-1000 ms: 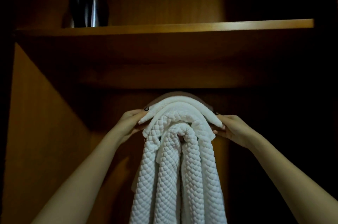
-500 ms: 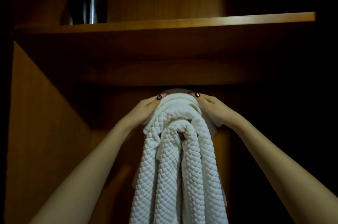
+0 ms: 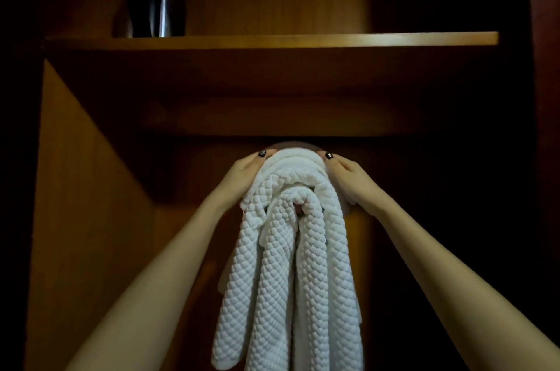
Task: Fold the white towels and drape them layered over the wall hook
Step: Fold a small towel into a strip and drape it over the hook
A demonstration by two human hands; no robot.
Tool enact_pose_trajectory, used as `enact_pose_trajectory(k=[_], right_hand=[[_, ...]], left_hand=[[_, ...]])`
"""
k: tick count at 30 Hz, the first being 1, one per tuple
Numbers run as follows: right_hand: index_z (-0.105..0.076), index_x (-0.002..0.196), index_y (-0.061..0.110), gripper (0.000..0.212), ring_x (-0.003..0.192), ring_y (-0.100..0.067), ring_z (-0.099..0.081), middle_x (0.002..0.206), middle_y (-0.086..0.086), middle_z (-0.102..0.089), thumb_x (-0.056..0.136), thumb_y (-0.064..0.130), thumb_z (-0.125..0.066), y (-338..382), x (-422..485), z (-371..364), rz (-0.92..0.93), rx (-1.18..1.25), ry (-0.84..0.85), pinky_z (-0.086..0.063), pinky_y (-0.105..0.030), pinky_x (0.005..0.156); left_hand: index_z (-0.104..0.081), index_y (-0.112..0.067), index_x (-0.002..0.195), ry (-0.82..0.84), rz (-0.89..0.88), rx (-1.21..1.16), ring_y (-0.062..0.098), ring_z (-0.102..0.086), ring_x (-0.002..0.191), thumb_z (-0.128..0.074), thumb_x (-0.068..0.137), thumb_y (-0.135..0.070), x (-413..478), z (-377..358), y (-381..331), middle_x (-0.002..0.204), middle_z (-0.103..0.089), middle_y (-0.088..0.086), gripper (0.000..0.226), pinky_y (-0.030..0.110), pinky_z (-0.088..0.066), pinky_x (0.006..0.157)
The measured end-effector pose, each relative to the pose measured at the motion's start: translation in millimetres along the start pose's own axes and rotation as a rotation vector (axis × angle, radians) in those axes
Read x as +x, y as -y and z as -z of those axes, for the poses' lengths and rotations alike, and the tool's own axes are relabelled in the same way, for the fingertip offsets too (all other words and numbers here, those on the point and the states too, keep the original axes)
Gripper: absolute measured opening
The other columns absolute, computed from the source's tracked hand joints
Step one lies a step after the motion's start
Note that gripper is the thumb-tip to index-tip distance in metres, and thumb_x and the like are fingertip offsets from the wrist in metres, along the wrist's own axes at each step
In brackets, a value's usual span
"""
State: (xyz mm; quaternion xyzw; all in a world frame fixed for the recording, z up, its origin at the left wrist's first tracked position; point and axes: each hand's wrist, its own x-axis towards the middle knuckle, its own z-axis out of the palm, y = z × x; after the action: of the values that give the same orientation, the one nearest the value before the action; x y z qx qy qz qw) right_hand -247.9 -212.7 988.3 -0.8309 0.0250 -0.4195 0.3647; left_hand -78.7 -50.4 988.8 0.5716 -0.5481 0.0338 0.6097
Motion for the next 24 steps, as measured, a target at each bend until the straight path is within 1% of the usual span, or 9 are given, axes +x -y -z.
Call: enact_pose_trajectory(k=[3,6,9,11,13,15,18,21,24], right_hand=[[-0.048,0.144,0.023,0.044,0.129,-0.008,-0.047,0.143,0.006,-0.052,0.103,0.04,-0.044,16,-21,2,0.024,-0.133,-0.087,-0.04,-0.02,0.099],[-0.045,0.145,0.023,0.046,0.134,-0.007,-0.04,0.148,0.005,-0.046,0.101,0.034,-0.051,33,-55,6,0.05,-0.268,-0.137,-0.032,-0.021,0.101],[-0.045,0.145,0.021,0.046,0.128,0.001,-0.037,0.147,0.004,-0.046,0.1,0.029,-0.052,48,-99,11,0.086,-0.412,-0.171,-0.028,-0.017,0.1],[-0.044,0.145,0.019,0.047,0.134,-0.006,-0.039,0.148,0.001,-0.045,0.1,0.028,-0.053,57,-134,14,0.065,-0.495,-0.173,-0.028,-0.019,0.105],[-0.043,0.146,0.018,0.048,0.137,-0.013,-0.039,0.147,-0.001,-0.045,0.1,0.026,-0.054,62,-172,18,0.027,-0.554,-0.163,-0.029,-0.025,0.112],[-0.043,0.146,0.018,0.047,0.138,-0.014,-0.038,0.148,-0.002,-0.044,0.1,0.024,-0.053,63,-214,27,-0.029,-0.589,-0.156,-0.027,-0.026,0.114],[-0.041,0.147,0.021,0.048,0.141,-0.012,-0.034,0.15,0.0,-0.04,0.1,0.027,-0.052,60,-276,51,-0.154,-0.656,-0.168,-0.026,-0.028,0.116],[-0.04,0.148,0.023,0.049,0.143,-0.016,-0.03,0.153,-0.003,-0.037,0.1,0.028,-0.052,59,-334,83,-0.322,-0.743,-0.19,-0.025,-0.031,0.118],[-0.038,0.149,0.022,0.05,0.145,-0.019,-0.026,0.155,-0.006,-0.034,0.101,0.029,-0.052,60,-393,123,-0.474,-0.821,-0.222,-0.023,-0.036,0.12]], left_hand=[[-0.062,-0.023,0.12,-0.081,-0.076,0.029,-0.011,-0.062,0.095,-0.044,0.103,-0.024,-14,1,-14,0.105,-0.065,-0.016,0.025,0.005,-0.046,0.075],[-0.062,-0.022,0.12,-0.123,-0.187,0.088,-0.019,-0.058,0.093,-0.047,0.102,-0.019,-34,-3,-33,0.107,-0.063,-0.016,0.023,0.002,-0.044,0.077],[-0.062,-0.017,0.126,-0.099,-0.289,0.182,-0.005,-0.05,0.117,-0.052,0.1,-0.015,-64,-18,-49,0.124,-0.059,-0.008,0.028,0.008,-0.037,0.097],[-0.061,-0.013,0.128,-0.064,-0.371,0.248,0.003,-0.042,0.129,-0.055,0.098,-0.011,-90,-36,-54,0.13,-0.054,-0.007,0.031,0.009,-0.03,0.104],[-0.061,-0.012,0.128,-0.039,-0.436,0.28,0.013,-0.039,0.136,-0.057,0.096,-0.009,-118,-57,-56,0.132,-0.055,-0.004,0.032,0.022,-0.028,0.111],[-0.062,-0.013,0.128,-0.009,-0.466,0.285,0.016,-0.037,0.137,-0.057,0.095,-0.014,-146,-86,-56,0.134,-0.057,-0.001,0.033,0.026,-0.025,0.113],[-0.061,-0.011,0.128,0.073,-0.478,0.244,0.021,-0.041,0.135,-0.059,0.093,-0.016,-186,-140,-59,0.133,-0.058,0.003,0.035,0.018,-0.021,0.113],[-0.06,-0.008,0.129,0.21,-0.475,0.197,0.027,-0.043,0.134,-0.06,0.092,-0.014,-220,-200,-67,0.134,-0.058,0.008,0.037,0.03,-0.025,0.115],[-0.057,-0.015,0.133,0.33,-0.464,0.118,0.022,-0.037,0.138,-0.056,0.094,-0.023,-248,-259,-85,0.14,-0.054,0.004,0.041,0.037,-0.026,0.117]])
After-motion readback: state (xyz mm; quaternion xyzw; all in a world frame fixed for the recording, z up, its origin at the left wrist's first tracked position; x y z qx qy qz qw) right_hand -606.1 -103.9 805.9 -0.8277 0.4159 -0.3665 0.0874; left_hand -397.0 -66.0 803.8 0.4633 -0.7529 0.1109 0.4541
